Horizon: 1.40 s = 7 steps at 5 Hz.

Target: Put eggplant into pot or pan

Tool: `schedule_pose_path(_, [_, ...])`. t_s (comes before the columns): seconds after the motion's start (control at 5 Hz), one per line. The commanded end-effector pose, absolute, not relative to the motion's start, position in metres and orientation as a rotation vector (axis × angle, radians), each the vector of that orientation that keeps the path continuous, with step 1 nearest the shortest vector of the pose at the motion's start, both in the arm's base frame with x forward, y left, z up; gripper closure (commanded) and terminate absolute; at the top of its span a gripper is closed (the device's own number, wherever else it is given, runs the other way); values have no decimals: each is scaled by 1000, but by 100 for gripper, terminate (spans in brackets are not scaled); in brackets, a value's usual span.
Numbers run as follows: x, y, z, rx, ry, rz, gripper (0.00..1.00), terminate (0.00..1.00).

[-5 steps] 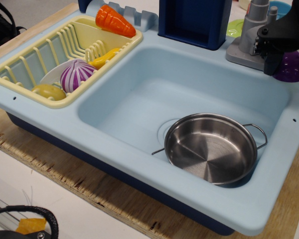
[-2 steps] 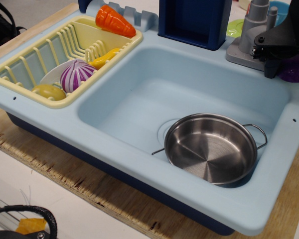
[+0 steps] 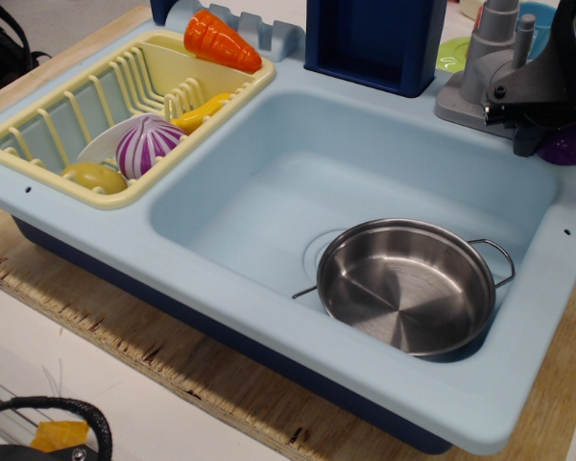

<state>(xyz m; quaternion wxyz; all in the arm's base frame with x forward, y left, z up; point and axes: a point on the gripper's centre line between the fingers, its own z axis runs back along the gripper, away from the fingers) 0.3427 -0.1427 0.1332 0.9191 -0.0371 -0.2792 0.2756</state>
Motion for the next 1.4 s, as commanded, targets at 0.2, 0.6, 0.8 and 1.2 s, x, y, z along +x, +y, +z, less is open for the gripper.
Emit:
schedule_pose_path(0.2, [293, -147, 149, -66, -509, 690, 0, 0])
schedule_pose_path(0.6, [252, -126, 151, -14, -492, 827, 0, 0])
schedule_pose_path(0.8, [253, -120, 157, 0, -480, 837, 0, 0])
schedule_pose_path(1.2, [256, -99, 153, 21, -430, 843, 0, 0])
